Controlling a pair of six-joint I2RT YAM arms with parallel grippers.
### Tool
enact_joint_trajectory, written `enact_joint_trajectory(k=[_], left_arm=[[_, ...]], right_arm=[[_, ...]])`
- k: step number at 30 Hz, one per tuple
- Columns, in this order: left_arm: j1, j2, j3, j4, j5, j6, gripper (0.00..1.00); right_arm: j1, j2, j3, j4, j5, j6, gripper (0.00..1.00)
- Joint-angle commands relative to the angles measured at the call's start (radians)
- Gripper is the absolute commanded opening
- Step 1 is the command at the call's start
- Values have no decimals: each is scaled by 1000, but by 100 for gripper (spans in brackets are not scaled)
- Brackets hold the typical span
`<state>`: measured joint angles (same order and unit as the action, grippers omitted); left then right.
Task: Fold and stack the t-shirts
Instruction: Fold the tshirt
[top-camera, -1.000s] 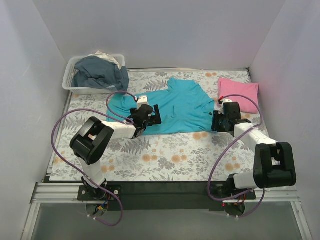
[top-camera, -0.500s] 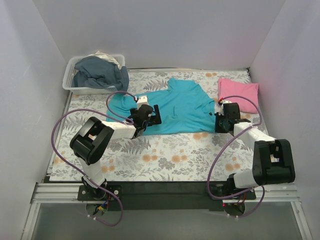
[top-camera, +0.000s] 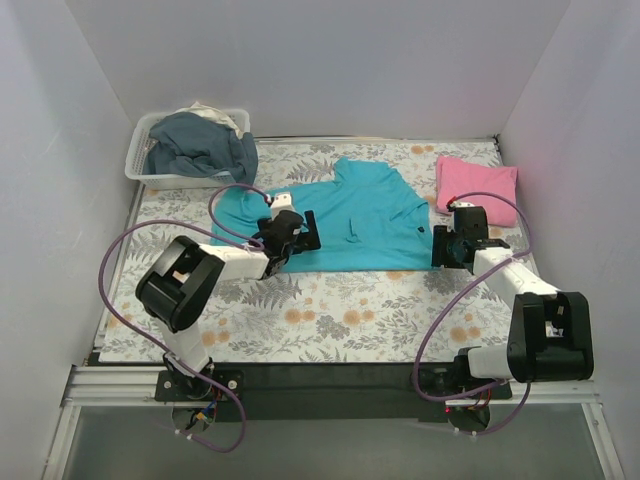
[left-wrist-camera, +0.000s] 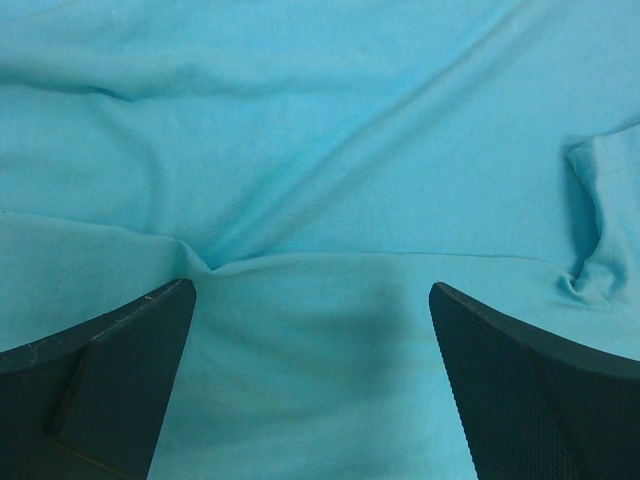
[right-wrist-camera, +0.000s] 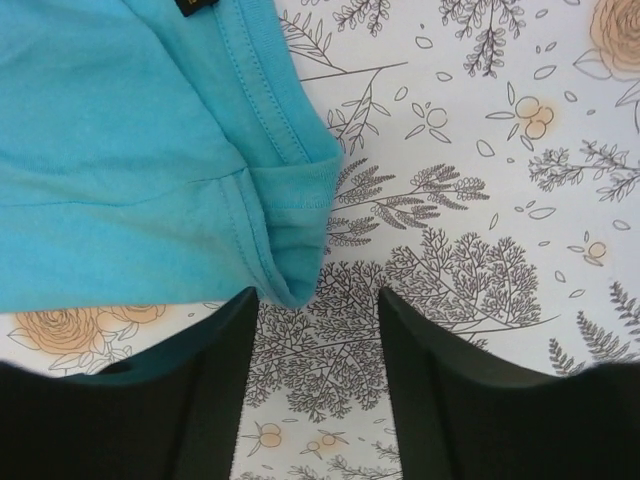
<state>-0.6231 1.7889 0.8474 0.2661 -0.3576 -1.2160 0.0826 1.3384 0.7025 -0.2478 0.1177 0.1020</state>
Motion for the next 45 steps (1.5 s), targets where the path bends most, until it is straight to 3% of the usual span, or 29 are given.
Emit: enact_joint_trajectory(k=[1,11,25,32,45], left_arm=[[10,-62,-31,-67,-14,4,98],[0,-290,-93,-74,-110,16,98],[19,-158,-142,-93,-155,-31,98],[20,-105,-182,-87,-139,-66,98],[-1,-209,-410,-85,-38,-235,98]], right_arm=[[-6,-2,26,-16,7,-10,50],[11,-67,84,67,-168,-18,51],[80,228,130,239,-314,-8,46],[91,268,98,197,-267,4,45],[95,145,-47,12,-240,36,46]])
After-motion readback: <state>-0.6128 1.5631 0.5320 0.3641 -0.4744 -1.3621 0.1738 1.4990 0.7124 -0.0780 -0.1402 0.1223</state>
